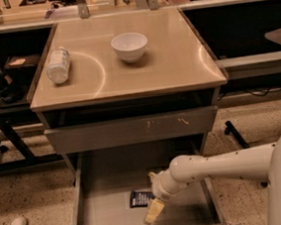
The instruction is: Pick rxbar blueberry from middle drawer and place on counter
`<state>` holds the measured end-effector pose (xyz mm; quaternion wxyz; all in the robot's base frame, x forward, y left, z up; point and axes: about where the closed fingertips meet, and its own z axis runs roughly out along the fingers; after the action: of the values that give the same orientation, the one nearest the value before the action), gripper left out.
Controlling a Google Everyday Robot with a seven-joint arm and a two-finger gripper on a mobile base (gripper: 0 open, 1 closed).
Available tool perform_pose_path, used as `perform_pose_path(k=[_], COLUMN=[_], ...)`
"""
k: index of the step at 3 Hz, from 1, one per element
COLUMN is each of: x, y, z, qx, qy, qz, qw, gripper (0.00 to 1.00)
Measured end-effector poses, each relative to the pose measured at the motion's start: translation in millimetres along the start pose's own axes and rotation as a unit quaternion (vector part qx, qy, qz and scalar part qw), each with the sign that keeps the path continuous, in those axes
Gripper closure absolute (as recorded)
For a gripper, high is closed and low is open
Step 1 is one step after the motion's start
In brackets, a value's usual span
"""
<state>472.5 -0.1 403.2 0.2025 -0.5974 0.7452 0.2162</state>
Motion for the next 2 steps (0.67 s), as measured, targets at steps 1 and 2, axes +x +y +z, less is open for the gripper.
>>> perform_pose_path(k=[1,2], x=[-4,-4], y=[-5,-7], z=[23,40], qx=[-0.002,-0.006], qy=[-0.008,-0.012], qz=[-0.008,-0.009], qw=[0.9999,0.9999], gripper=[0.0,0.0])
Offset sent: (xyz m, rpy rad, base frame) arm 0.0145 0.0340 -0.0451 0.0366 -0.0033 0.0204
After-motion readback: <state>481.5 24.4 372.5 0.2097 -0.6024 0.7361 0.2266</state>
